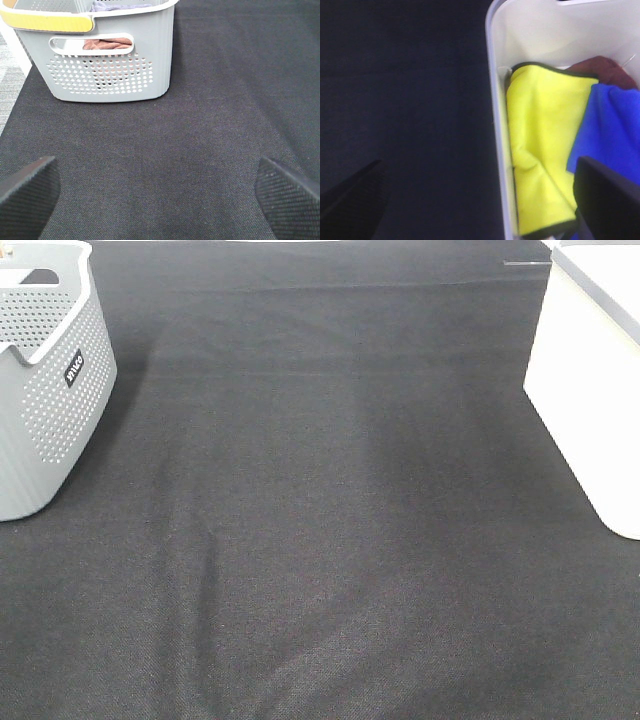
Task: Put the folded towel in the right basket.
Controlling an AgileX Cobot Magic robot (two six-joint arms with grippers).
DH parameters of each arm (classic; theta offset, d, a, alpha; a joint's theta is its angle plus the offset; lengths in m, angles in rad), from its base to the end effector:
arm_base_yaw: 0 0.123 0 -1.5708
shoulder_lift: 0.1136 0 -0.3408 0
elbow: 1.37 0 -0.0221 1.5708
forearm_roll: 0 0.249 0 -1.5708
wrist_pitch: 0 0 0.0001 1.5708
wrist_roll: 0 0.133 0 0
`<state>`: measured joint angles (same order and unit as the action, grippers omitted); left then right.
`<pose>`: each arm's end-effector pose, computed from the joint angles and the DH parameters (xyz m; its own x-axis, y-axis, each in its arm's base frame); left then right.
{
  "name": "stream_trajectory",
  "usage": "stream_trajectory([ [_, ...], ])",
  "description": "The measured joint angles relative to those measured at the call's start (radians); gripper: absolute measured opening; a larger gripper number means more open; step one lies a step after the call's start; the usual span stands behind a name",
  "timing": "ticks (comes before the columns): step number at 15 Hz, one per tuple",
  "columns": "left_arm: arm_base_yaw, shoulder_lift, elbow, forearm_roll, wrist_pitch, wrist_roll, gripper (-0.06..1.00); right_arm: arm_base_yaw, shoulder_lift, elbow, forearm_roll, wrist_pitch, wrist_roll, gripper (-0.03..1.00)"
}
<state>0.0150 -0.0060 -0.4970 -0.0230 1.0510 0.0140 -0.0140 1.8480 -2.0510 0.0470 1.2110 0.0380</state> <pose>-0.0251 -0.0030 0.2573 -0.4445 -0.0041 -0.8958 0.0040 1.0000 -0.0066 0.4425 -0.0003 0.4247 -0.7953 0.0656 -0.6027 0.0308 0.9972 0.0680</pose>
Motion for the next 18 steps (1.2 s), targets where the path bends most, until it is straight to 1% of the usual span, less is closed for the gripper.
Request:
stream_trajectory([
  [1,0.0,0.0,0.0,0.0,0.0,0.0,0.99,0.001,-0.07,0.087,-0.001,0.0,0.01,0.97],
  [2,0.0,0.0,0.0,0.0,0.0,0.0,0.99,0.001,-0.07,0.087,-0.001,0.0,0.01,0.97],
  [3,0.0,0.0,0.0,0.0,0.0,0.0,0.99,0.001,-0.165,0.191,-0.013,0.0,0.018,0.97],
  [4,0.0,0.0,0.0,0.0,0.0,0.0,0.99,0.001,-0.325,0.386,-0.025,-0.001,0.018,0.97],
  [7,0.0,0.0,0.0,0.0,0.0,0.0,0.99,0.001,-0.752,0.834,-0.016,-0.017,-0.004,0.97],
  [9,0.0,0.0,0.0,0.0,0.0,0.0,0.99,0.001,-1.07,1.117,-0.017,-0.076,-0.027,0.97],
  [10,0.0,0.0,0.0,0.0,0.0,0.0,0.99,0.001,-1.217,1.225,-0.021,-0.11,-0.038,0.97],
  [11,0.0,0.0,0.0,0.0,0.0,0.0,0.99,0.001,-1.434,1.36,-0.029,-0.118,-0.055,0.97],
  [13,0.0,0.0,0.0,0.0,0.0,0.0,0.99,0.001,-1.647,1.482,-0.027,-0.108,-0.061,0.97],
  [15,0.0,0.0,0.0,0.0,0.0,0.0,0.99,0.001,-1.823,1.55,-0.027,-0.106,-0.063,0.97],
  [18,0.0,0.0,0.0,0.0,0.0,0.0,0.99,0.001,-1.852,1.579,-0.023,-0.099,-0.063,0.97],
])
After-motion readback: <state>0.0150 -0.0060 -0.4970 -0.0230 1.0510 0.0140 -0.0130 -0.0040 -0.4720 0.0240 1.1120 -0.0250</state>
